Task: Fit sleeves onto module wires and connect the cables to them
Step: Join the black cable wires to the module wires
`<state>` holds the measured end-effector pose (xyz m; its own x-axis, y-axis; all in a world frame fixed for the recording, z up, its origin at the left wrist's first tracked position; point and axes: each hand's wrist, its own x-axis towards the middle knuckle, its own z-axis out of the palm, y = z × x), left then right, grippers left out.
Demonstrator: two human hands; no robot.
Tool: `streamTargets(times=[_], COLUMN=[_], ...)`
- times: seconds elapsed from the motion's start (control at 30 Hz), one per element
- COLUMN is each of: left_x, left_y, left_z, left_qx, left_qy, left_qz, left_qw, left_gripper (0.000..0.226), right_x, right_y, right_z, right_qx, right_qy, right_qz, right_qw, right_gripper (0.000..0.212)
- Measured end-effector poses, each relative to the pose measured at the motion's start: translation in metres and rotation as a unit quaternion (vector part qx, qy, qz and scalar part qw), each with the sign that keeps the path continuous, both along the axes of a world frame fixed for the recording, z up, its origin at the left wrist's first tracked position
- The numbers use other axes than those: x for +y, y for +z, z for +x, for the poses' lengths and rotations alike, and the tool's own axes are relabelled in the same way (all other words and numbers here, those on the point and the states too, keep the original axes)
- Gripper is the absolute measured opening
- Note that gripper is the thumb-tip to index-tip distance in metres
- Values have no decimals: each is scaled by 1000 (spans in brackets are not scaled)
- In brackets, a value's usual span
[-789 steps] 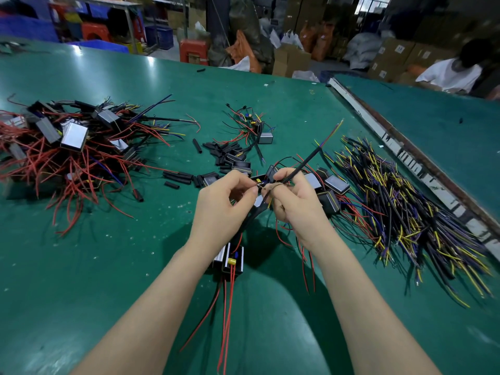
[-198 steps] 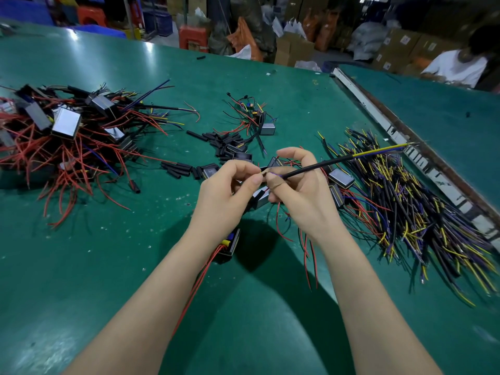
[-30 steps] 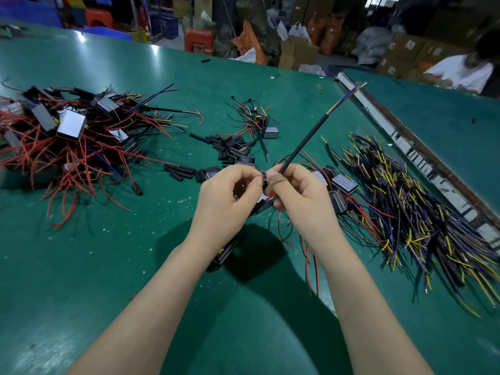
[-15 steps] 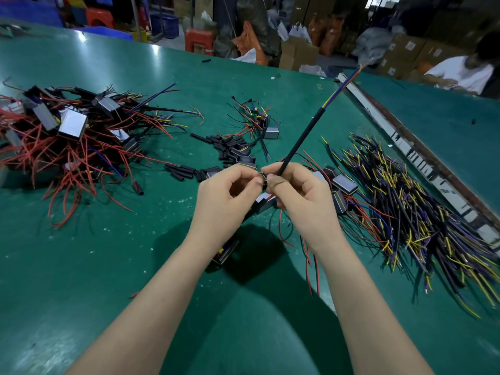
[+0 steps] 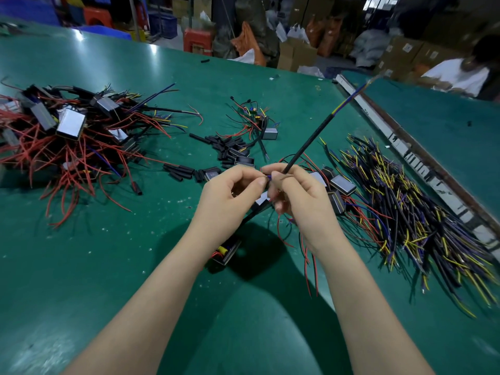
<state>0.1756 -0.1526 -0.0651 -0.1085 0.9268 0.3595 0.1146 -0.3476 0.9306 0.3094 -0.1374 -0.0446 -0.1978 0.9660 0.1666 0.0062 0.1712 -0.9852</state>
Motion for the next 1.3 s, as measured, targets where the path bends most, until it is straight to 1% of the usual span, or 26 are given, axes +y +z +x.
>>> streamTargets(times=[0.1, 0.17, 0.33, 0.47, 0.57, 0.67, 0.77, 0.93, 0.97, 1.03, 1.1, 1.17, 1.3], left_x=[-2, -2, -2, -2, -2, -2, -2, -1, -1, 0, 0, 0, -2], left_y=[0, -1, -1, 1, 2, 4, 6, 4, 4, 5, 6, 8, 12], left_z=[2, 3, 1, -1, -1, 0, 0, -2, -2, -3, -4, -4, -4], left_qx=[53, 78, 78, 66, 39, 1, -35, -12, -17, -50, -106, -148, -216], left_qy=[11, 23, 33, 38, 18, -16, -38, -58, -68, -85, -103, -133, -174], left_qz=[31, 46, 39, 18, -9, -47, -78, -81, -81, -96, -127, -159, -199], left_qw=[998, 996, 996, 997, 999, 999, 996, 995, 994, 991, 981, 967, 940], left_gripper=[25, 25, 28, 27, 21, 18, 22, 27, 26, 28, 36, 40, 31], right_x=[0, 1, 3, 6, 7, 8, 10, 10, 9, 7, 6, 6, 6], right_y=[0, -1, -5, -10, -14, -18, -20, -21, -21, -21, -19, -18, -14], right_z=[-3, -2, 3, 7, 9, 10, 10, 10, 10, 9, 7, 7, 8], right_qx=[30, 31, -23, -79, -114, -132, -156, -202, -207, -215, -220, -221, -151], right_qy=[-9, -17, -2, 8, 3, -26, -57, -83, -87, -99, -108, -112, -64], right_qz=[-62, -60, 9, 79, 123, 156, 187, 240, 257, 293, 322, 345, 349], right_qw=[998, 998, 1000, 994, 986, 979, 968, 946, 940, 927, 914, 905, 923], right_gripper=[20, 18, 8, 9, 6, 9, 6, 8, 12, 19, 18, 16, 14])
